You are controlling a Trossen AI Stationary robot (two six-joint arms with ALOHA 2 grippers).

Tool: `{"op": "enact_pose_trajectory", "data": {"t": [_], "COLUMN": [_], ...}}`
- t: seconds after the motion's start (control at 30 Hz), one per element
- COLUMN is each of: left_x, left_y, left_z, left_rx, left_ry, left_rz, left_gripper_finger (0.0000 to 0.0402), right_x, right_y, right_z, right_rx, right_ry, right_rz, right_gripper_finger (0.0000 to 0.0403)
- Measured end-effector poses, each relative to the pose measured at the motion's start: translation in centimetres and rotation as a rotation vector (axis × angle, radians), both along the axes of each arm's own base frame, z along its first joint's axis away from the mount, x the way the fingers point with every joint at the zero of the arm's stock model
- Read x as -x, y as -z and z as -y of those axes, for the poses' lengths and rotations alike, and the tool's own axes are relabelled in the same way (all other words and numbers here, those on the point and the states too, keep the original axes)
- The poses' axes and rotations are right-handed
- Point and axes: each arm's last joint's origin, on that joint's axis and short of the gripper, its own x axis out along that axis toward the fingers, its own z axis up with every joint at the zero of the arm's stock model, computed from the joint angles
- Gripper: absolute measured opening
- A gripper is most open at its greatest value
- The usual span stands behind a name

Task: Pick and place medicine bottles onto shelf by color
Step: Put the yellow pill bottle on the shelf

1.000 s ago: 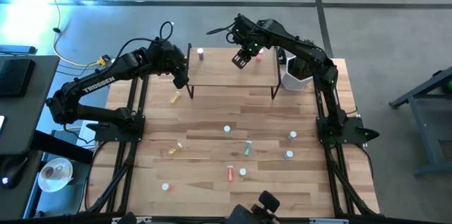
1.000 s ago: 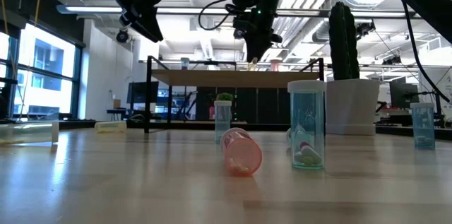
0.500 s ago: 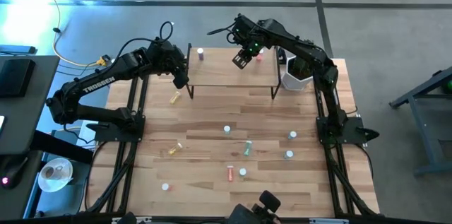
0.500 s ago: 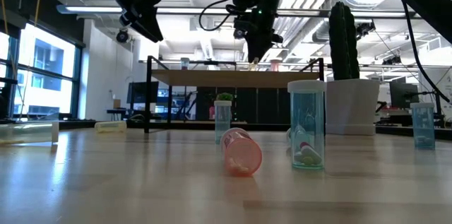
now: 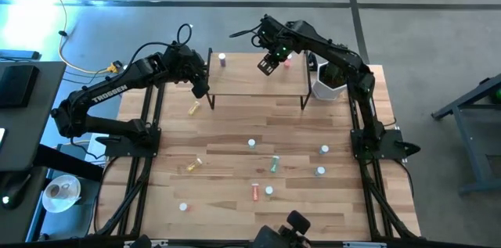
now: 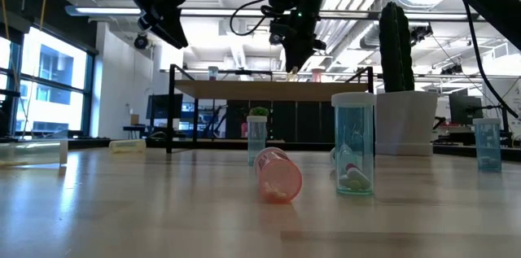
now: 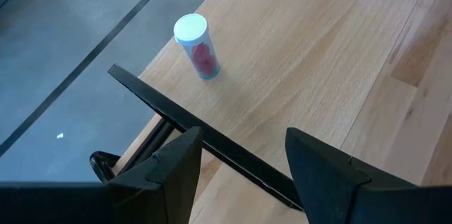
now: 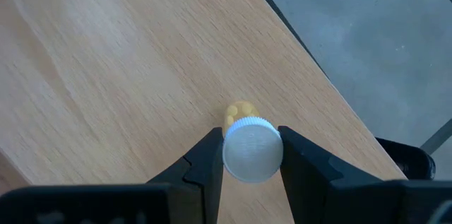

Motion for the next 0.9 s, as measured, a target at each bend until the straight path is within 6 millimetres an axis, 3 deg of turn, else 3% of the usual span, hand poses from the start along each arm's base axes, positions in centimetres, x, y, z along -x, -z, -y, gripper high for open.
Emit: {"op": "enact_pose_trajectory", "data": {"t": [0.9], "left_x": [0.01], "left_y": [0.0], "left_z": [-0.01], "left_rx": [-0.014], "left_ry": [0.015], "left_rz": [-0.017], "left_gripper_finger": [0.0195], "right_x": [0.13], "right_y": [0.02], "right_z": [0.1], "right_rx": [-0.016], "right_ry": [0.043], "right_rz": [0.008], "right_gripper_finger": [0.0108]}}
